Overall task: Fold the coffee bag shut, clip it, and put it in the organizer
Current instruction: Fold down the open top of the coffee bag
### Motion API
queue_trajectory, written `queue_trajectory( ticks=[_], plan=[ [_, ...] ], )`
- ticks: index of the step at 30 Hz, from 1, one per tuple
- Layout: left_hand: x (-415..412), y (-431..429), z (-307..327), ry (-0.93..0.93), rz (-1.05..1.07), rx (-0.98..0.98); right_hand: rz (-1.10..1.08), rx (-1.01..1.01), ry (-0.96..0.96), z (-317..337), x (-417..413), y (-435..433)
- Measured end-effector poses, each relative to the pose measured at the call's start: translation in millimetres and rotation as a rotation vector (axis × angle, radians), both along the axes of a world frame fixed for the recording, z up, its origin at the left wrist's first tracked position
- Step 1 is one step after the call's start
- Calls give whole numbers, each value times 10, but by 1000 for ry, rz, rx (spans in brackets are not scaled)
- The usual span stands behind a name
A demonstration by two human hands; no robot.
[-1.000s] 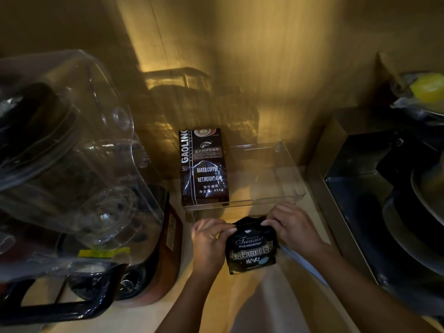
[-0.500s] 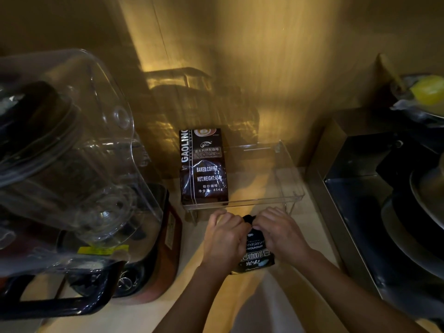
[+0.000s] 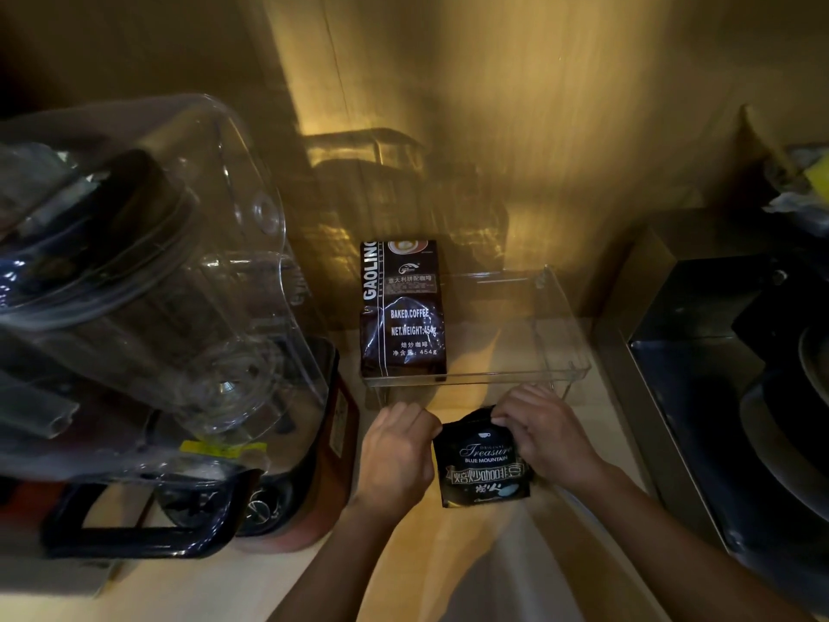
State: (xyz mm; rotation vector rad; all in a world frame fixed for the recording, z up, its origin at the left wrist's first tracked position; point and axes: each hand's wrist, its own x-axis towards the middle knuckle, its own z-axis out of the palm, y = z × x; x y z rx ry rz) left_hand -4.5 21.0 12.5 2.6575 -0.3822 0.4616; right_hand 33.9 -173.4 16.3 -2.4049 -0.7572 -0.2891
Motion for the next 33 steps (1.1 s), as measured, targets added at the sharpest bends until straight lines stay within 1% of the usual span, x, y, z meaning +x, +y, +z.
queue_trajectory(
  ticks=[4,8,16,21,25,33],
  plan=[
    [-23,-22,-69,-9,35,-31,16,-90,-37,50,-22,48],
    [-22,-78,-64,2,32,-52,88,-183,-71,80,-118,245],
    [-71,-51,-82,26,70,-88,117,-154,-113,49,-130,472],
    [-55,-12,-69,36,80,-93,95,-99,-124,34,-74,288],
    [-59,-34,-55,38,59,-98,49,-128,-138,-11,-61,157],
    [-48,-59,-21,45,47,-131,-26,-74,-117,12,-32,-144]
  ],
)
